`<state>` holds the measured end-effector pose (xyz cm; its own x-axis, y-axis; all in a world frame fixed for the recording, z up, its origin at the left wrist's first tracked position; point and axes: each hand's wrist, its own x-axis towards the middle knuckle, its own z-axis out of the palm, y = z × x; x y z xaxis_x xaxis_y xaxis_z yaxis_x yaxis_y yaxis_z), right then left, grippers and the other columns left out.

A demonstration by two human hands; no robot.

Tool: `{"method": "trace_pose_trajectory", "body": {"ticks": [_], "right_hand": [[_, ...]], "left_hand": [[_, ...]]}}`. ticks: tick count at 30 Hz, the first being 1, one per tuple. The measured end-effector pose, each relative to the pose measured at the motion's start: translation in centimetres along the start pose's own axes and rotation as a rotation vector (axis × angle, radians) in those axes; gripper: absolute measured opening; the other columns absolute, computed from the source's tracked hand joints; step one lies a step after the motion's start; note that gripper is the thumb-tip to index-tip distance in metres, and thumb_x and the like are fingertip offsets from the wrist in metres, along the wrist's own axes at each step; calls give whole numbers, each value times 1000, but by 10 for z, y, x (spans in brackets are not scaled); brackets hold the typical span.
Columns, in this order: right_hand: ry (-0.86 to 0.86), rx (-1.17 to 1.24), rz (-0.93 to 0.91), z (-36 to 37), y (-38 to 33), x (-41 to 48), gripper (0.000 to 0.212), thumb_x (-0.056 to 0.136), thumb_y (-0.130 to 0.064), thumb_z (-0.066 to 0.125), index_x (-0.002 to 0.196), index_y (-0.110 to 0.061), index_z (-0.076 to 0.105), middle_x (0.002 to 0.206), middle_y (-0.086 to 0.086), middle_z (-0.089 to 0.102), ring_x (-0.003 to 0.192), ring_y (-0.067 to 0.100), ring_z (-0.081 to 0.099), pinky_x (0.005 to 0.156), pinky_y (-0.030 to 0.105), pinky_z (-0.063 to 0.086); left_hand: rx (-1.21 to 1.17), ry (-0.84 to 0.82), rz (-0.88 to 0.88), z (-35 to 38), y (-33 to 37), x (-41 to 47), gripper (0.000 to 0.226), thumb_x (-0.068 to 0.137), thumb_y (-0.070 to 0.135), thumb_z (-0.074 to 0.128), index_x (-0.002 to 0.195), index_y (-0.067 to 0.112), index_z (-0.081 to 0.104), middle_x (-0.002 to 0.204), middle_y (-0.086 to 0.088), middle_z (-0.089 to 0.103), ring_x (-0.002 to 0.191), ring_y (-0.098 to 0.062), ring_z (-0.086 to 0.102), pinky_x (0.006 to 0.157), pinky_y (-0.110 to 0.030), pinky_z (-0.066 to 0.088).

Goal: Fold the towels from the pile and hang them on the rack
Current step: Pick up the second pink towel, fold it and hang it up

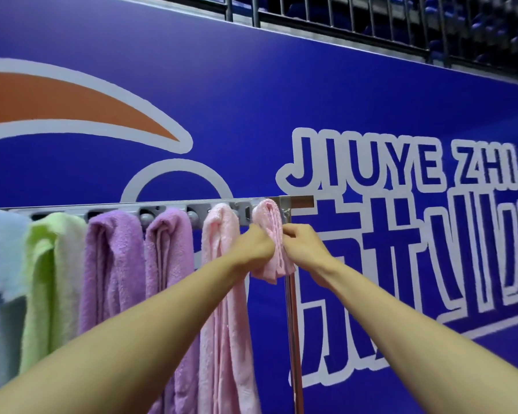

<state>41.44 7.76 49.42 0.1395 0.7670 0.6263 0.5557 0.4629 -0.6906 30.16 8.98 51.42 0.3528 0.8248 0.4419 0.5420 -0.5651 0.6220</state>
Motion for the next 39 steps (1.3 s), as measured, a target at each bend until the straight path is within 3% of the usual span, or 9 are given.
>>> {"method": "trace_pose_trajectory", "body": {"ticks": [3,6,10,14,18,20,23,30,39], "right_hand": [[-71,-125,-50,-1,-4,-11,19,97,-18,49,100,-8,66,81,1,65,74,9,62,57,16,47],[-161,-298,-89,-1,-8,-20,20,98,-15,47,107,-5,62,80,-4,58,67,2,53,53,8,39],[-194,-432,-57,-5,-8,-31,24,99,-14,46,111,-3,63,94,7,62,73,7,53,57,11,41],[-199,-463,44,-8,-1,-48,27,100,-12,41,114,-7,63,110,13,66,93,21,64,79,31,54],[-262,-474,120,-13,0,-77,34,99,-12,42,128,-6,57,132,10,59,118,22,58,95,31,48],[-302,-456,147,-14,2,-91,35,98,-13,44,130,-8,56,135,8,57,119,20,57,95,30,49],[-352,-417,187,-12,7,-112,34,96,-15,47,128,-10,59,132,6,58,112,18,60,92,31,53],[-526,-354,277,16,33,-175,27,94,-22,53,114,-10,67,115,7,68,104,20,64,88,35,57],[-807,-310,468,62,138,-231,23,94,-22,57,106,-7,69,93,5,63,84,13,58,80,33,55]], "left_hand": [[-385,-18,-143,8,-8,-14,32,96,8,34,118,-1,56,92,-15,69,65,-21,63,53,-27,51],[-392,-44,-263,8,-12,-25,31,92,9,31,89,5,62,66,-8,63,55,-13,43,53,-25,26],[-352,-72,-358,1,-16,-40,22,92,10,39,89,7,60,86,-8,50,66,-14,33,59,-25,27],[-448,-26,-373,3,-28,-60,23,99,30,33,92,19,52,82,-3,40,87,-20,43,76,-29,41],[-492,-58,-362,5,-45,-83,36,99,39,35,124,16,47,102,0,47,85,-18,49,64,-23,42],[-525,-55,-373,4,-53,-99,35,99,36,38,124,13,47,108,-3,48,83,-19,52,60,-22,43],[-571,-59,-329,2,-62,-125,15,99,24,40,101,15,52,95,-4,50,76,-18,52,60,-24,41],[-364,-153,-255,15,-98,-182,18,95,14,51,91,10,69,87,-6,63,76,-14,57,65,-20,44],[-251,-312,-350,96,-189,-219,23,92,10,55,75,21,65,90,-4,67,74,-10,57,71,-26,44]]}}
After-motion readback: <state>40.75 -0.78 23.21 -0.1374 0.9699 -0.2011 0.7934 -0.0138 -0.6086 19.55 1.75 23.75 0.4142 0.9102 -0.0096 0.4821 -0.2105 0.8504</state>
